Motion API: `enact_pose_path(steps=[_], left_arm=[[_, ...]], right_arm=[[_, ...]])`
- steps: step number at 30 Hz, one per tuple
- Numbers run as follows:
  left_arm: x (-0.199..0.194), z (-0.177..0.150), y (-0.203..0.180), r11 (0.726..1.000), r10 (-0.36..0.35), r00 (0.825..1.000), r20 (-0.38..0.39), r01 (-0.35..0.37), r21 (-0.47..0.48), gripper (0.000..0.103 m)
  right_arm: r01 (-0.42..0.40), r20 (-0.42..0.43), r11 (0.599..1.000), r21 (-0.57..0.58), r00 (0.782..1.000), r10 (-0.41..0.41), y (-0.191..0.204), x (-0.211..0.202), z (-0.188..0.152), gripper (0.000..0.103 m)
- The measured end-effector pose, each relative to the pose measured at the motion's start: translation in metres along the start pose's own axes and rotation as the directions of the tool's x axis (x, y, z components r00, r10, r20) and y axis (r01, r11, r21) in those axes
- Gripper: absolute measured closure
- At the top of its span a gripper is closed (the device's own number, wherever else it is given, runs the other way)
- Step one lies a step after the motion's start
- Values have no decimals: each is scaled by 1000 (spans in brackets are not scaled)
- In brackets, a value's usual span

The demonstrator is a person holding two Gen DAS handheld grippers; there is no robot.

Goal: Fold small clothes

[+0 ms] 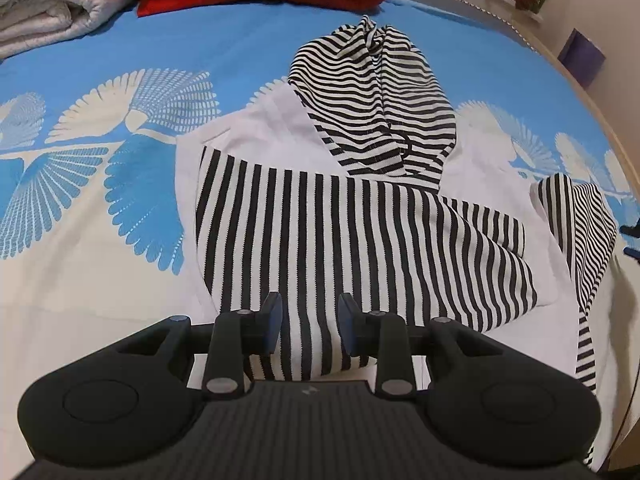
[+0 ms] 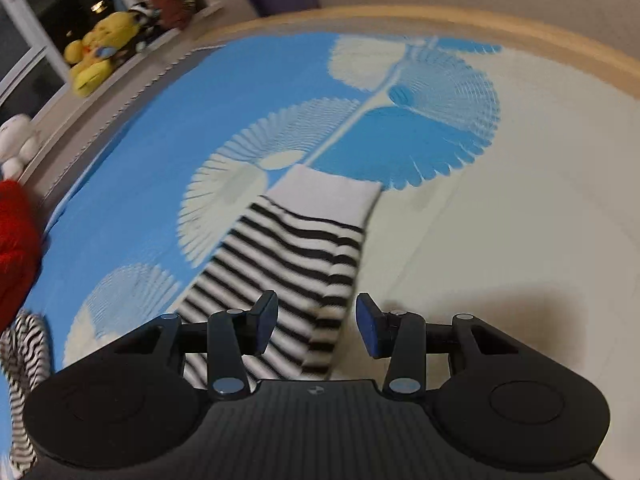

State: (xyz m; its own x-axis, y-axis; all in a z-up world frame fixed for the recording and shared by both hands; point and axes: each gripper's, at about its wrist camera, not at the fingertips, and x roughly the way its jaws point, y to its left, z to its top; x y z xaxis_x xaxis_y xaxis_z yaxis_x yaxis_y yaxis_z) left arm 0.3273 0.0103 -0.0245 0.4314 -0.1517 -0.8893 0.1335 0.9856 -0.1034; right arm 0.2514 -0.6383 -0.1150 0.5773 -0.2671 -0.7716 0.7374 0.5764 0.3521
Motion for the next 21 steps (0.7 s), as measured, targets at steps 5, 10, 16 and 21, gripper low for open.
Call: enact_pose_path(steps=[5,10,16,21], left_arm=[[2,2,-2,1000,-12,1000,3,12,-5,69],[4,5,-2,1000,-9,1000,6,9,-7,69],[2,12,7,999,-10,1000,19,11,-49,69],[-4,13,7,999,-25,999,33,27,-46,69]], right_arm=[[-7,-18,993,116,1000,9,-17,34,-1,58],[-48,16,996,77,999,47,-14,42,-3,97],[148,161,968,202,970,-181,-41,2,2,99],[119,66,924,364,986,-154,-80,11,-2,96]])
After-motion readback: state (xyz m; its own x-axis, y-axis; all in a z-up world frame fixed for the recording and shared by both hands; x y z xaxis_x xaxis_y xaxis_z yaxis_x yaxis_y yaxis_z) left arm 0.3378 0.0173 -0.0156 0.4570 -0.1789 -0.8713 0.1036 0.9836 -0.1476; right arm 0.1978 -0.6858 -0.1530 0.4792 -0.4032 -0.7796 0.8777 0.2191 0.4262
